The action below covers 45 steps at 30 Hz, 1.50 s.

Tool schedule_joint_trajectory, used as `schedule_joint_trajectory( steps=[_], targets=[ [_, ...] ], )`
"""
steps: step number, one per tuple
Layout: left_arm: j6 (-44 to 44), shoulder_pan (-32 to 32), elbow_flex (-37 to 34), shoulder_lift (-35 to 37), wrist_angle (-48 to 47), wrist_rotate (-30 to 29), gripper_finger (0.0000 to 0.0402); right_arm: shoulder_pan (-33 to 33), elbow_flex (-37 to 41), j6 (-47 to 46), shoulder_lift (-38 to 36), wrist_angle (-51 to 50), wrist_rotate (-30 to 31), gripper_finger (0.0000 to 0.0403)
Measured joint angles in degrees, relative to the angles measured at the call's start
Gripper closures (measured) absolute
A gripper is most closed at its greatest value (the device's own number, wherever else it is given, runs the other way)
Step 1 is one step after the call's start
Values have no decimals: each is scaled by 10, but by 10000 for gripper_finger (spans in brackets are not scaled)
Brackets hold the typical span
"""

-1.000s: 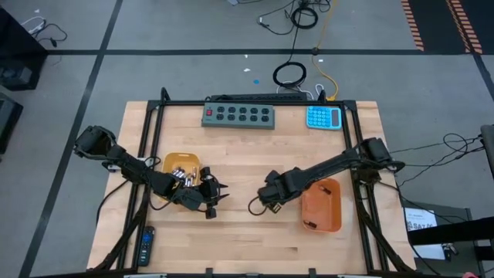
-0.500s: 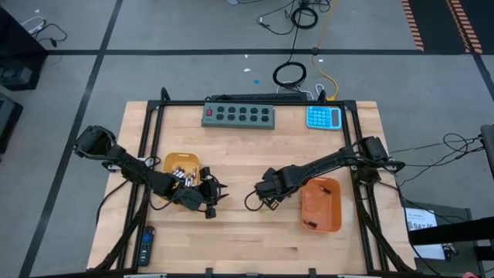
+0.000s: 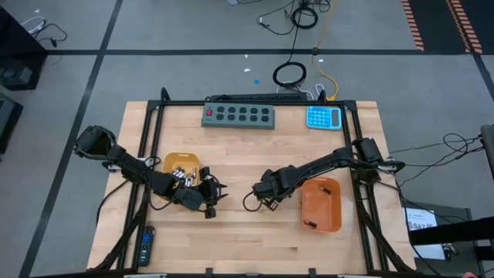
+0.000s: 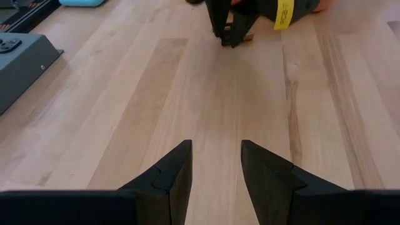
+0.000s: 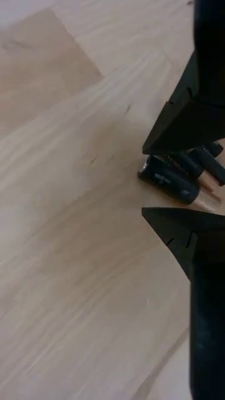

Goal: Sort batteries
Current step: Put the black battery into the orange bin

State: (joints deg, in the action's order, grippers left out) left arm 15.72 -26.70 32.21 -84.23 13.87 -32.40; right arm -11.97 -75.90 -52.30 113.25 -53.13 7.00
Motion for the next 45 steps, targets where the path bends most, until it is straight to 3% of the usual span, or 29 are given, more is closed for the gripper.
schedule_joint_trajectory(
  steps=[11, 20, 41, 45],
  targets=[
    [0, 0, 0, 0, 0, 0, 256, -1, 0, 23, 5, 19, -14, 293],
    [1, 0, 0, 0, -2, 0, 256, -2, 0, 51, 4, 29, -19, 388],
    [3, 0, 0, 0, 0, 0, 256, -25, -34, 50, -16, 3, -8, 398],
    [5, -1, 0, 0, -2, 0, 256, -66, -47, 38, -24, 14, -11, 398]
  ],
)
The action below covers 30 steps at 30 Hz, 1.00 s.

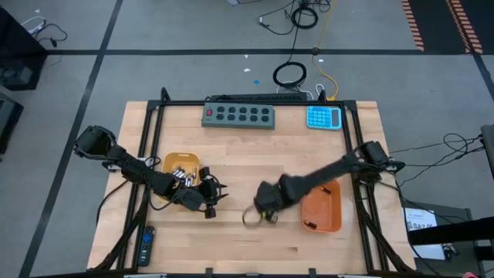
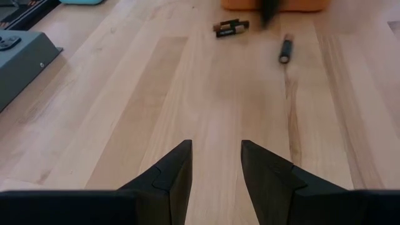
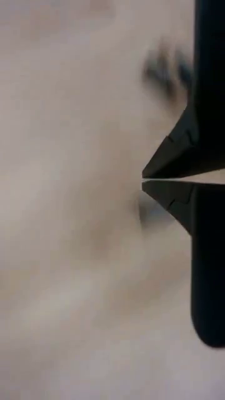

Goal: Sort batteries
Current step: Put the black battery into the orange bin

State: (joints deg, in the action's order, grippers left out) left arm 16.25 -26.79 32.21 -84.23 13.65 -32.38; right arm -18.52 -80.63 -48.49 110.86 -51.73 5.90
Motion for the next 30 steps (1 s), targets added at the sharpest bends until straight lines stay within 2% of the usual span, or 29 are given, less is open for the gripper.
schedule_joint_trajectory(
  steps=[4, 8, 14, 18, 30],
  targets=[
    [4, 0, 0, 0, -14, 0, 256, -90, -39, -3, -4, 69, -15, 363],
    [1, 1, 0, 0, -3, 0, 256, -141, -34, -59, 37, 63, -21, 362],
    [10, 1, 0, 0, 4, 0, 256, -145, -36, -62, 90, 68, -32, 400],
    [11, 1, 0, 0, 3, 0, 256, -137, -39, -54, 105, 70, -50, 396],
    [10, 0, 0, 0, -7, 0, 256, -134, -38, -41, 103, 89, -49, 398]
  ],
)
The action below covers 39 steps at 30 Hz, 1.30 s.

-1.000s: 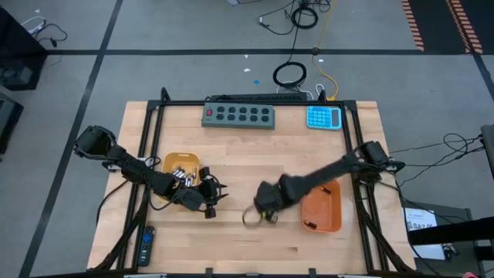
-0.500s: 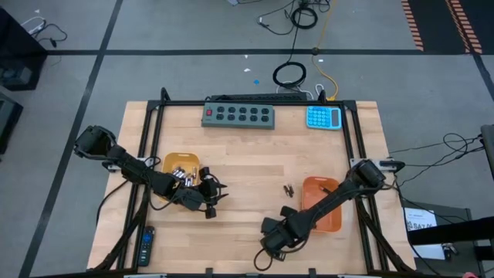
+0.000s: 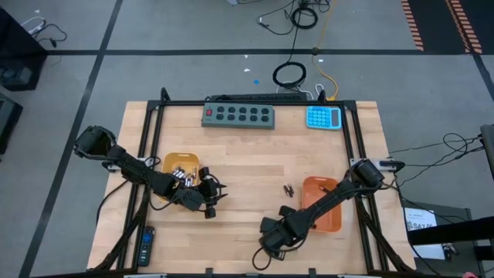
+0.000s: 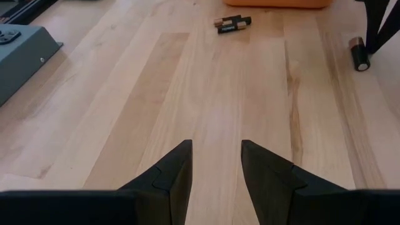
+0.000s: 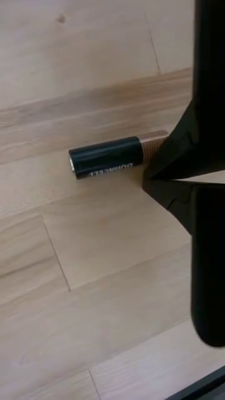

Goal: Sort batteries
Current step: Put the black battery into the orange bin

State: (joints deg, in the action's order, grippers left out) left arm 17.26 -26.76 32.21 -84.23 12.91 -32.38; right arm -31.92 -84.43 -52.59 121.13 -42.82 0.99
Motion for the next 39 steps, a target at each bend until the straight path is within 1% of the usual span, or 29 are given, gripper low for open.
schedule_joint_trajectory(
  steps=[3, 5, 8, 10, 13, 19, 22, 25, 29, 36, 39],
  targets=[
    [0, 0, 0, 0, 0, 0, 256, -1, -10, 9, -5, -10, 10, 398],
    [0, 0, 0, 0, 0, 0, 256, -2, -19, 13, -8, -7, 37, 399],
    [3, 0, 0, 0, 0, 0, 256, -3, -30, 34, -16, -17, 45, 398],
    [4, 0, 0, 0, -3, 0, 256, -8, -31, 43, -16, -17, 41, 390],
    [5, -3, 0, 0, -4, 0, 256, -10, -29, 50, -15, -25, 40, 362],
    [5, -5, 0, 0, -3, 0, 256, -8, -30, 54, -15, -61, 80, 287],
    [5, -5, 0, 0, -3, 0, 256, -1, -30, 56, -15, -82, 82, 266],
    [5, -5, 0, 0, -3, 0, 256, 11, -25, 72, -15, -84, 85, 265],
    [5, -5, 0, 0, -3, 0, 256, 24, -25, 98, -15, -81, 83, 275],
    [5, -5, 0, 0, -5, 0, 256, 43, -21, 131, 1, -43, 52, 287],
    [5, -5, 0, 0, -6, 0, 256, 46, -14, 132, 4, -31, 50, 292]
  ],
)
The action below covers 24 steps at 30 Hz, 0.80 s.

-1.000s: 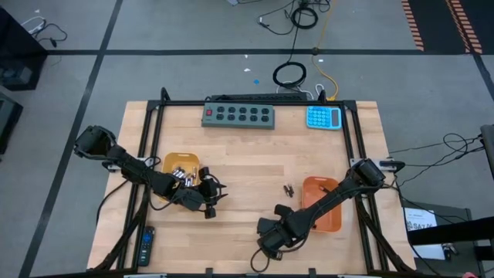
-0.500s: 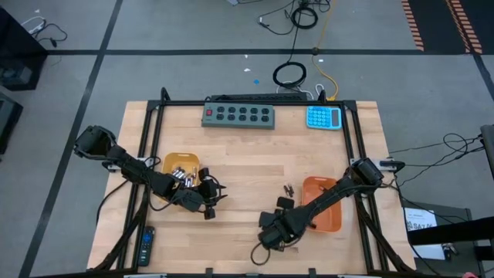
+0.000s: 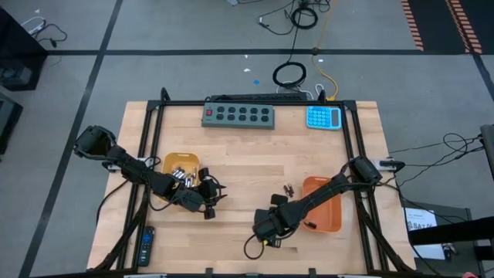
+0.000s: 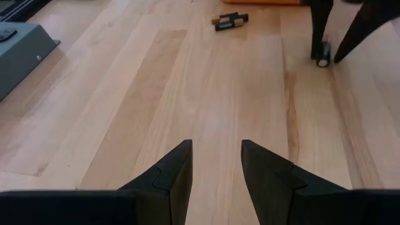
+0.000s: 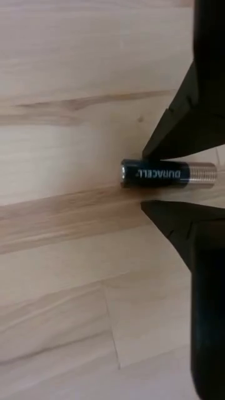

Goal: Sort batteries
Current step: Put the black battery into the orange bin

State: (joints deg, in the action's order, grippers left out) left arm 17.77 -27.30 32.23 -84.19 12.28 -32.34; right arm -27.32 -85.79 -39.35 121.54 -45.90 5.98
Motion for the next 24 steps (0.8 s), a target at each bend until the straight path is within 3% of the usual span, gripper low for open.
schedule_joint_trajectory(
  steps=[4, 9, 15, 24],
  targets=[
    [0, -1, 0, 0, -3, 0, 256, 6, 11, -3, 2, 9, -13, 312],
    [1, -1, 0, 0, -2, 0, 256, 11, 13, -6, 3, 7, -15, 378],
    [4, -1, 0, 0, -2, 0, 256, 11, 13, -25, -8, -11, -6, 381],
    [5, -1, 0, 0, -3, 0, 256, -9, 16, -122, -106, -175, 107, 381]
  ],
)
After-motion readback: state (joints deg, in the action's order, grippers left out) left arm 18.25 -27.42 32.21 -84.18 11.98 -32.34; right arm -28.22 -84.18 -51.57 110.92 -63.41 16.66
